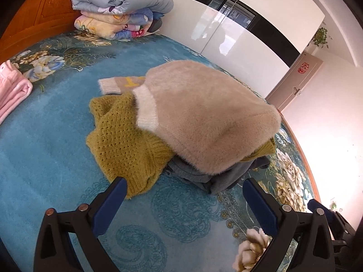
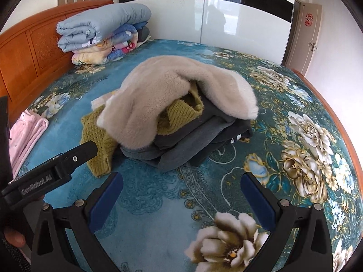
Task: Fold clothes
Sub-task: 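Reach both grippers toward the beige fuzzy sweater on the clothes pile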
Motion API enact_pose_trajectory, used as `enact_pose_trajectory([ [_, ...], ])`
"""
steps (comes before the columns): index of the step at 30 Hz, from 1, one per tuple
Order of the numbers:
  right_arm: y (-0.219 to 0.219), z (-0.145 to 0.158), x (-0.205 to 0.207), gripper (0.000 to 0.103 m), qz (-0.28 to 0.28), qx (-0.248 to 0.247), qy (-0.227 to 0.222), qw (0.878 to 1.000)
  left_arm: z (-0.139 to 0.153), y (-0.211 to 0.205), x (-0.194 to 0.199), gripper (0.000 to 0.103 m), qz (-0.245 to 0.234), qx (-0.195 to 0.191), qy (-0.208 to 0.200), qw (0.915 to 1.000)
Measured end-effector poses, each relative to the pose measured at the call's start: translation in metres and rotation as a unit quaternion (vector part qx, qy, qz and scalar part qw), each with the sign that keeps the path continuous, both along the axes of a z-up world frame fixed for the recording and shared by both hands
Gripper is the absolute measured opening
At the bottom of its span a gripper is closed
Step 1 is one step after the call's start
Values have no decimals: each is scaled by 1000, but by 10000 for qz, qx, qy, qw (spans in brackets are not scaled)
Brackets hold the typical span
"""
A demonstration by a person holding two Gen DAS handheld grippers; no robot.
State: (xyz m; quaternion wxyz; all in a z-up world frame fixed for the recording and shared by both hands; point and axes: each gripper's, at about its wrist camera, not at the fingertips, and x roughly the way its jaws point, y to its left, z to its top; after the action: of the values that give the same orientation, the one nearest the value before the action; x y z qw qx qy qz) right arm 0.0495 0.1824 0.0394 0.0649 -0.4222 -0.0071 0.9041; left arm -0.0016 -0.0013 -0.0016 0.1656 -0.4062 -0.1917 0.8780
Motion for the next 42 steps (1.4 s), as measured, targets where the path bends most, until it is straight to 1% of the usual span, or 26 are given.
enact_pose_trajectory([
  [5, -19, -4, -19, 103, 37, 302, -207, 9993, -23, -14, -16, 103, -13, 229, -291, 9993],
  [8, -24, -5, -31, 103, 81, 459, -267, 9986, -24, -16, -18, 103, 154, 374, -333, 9986],
  [10, -23, -5, -39, 103, 74, 512, -265, 9983, -26, -21, -20, 103, 276, 531, -346, 9976],
  [12, -29, -1, -46, 103, 81, 652, -282, 9974, -34, -28, -25, 103, 366, 735, -463, 9955],
  [16, -44, 0, -57, 103, 328, 812, -327, 9956, -39, -40, -31, 103, 554, 1070, -649, 9906],
  [18, -51, -1, -59, 103, 436, 811, -334, 9952, -37, -44, -33, 103, 584, 1148, -660, 9895],
  [20, -59, -2, -61, 103, 524, 916, -289, 9940, -37, -48, -33, 103, 586, 1129, -572, 9902],
  [23, -73, -3, -63, 103, 622, 1169, -249, 9909, -37, -53, -35, 103, 602, 1257, -526, 9888],
  [25, -82, -3, -64, 103, 727, 1354, -192, 9879, -37, -59, -37, 103, 649, 1137, -534, 9899],
  [26, -86, -2, -64, 103, 792, 1455, -183, 9860, -37, -65, -37, 103, 771, 1016, -533, 9904],
  [27, -92, -1, -65, 103, 872, 1557, -154, 9838, -37, -73, -37, 103, 1013, 796, -550, 9901],
  [28, -98, -1, -67, 103, 966, 1627, -125, 9819, -37, -82, -39, 103, 1310, 553, -635, 9878],
  [29, -103, -2, -69, 103, 1062, 1671, -117, 9801, -39, -93, -40, 103, 1629, 388, -714, 9833],
  [30, -109, -4, -72, 103, 1177, 1712, -131, 9781, -42, -106, -42, 103, 1897, 318, -736, 9786],
  [32, -123, -13, -83, 103, 1430, 1841, -239, 9722, -49, -125, -41, 103, 2228, 348, -846, 9706],
  [34, -138, -24, -92, 103, 1647, 2076, -317, 9637, -53, -132, -39, 103, 2398, 364, -957, 9654],
  [38, -168, -50, -107, 103, 2079, 2941, -247, 9326, -60, -134, -40, 103, 2450, 378, -1041, 9632],
  [40, -179, -67, -117, 101, 2218, 3310, -290, 9167, -62, -132, -39, 103, 2495, 276, -1146, 9612],
  [41, -182, -74, -121, 95, 2231, 3443, -299, 9115, -64, -131, -38, 103, 2541, 153, -1226, 9593],
  [42, -184, -81, -127, 84, 2196, 3572, -337, 9072, -62, -135, -40, 103, 2561, 113, -1327, 9574],
])
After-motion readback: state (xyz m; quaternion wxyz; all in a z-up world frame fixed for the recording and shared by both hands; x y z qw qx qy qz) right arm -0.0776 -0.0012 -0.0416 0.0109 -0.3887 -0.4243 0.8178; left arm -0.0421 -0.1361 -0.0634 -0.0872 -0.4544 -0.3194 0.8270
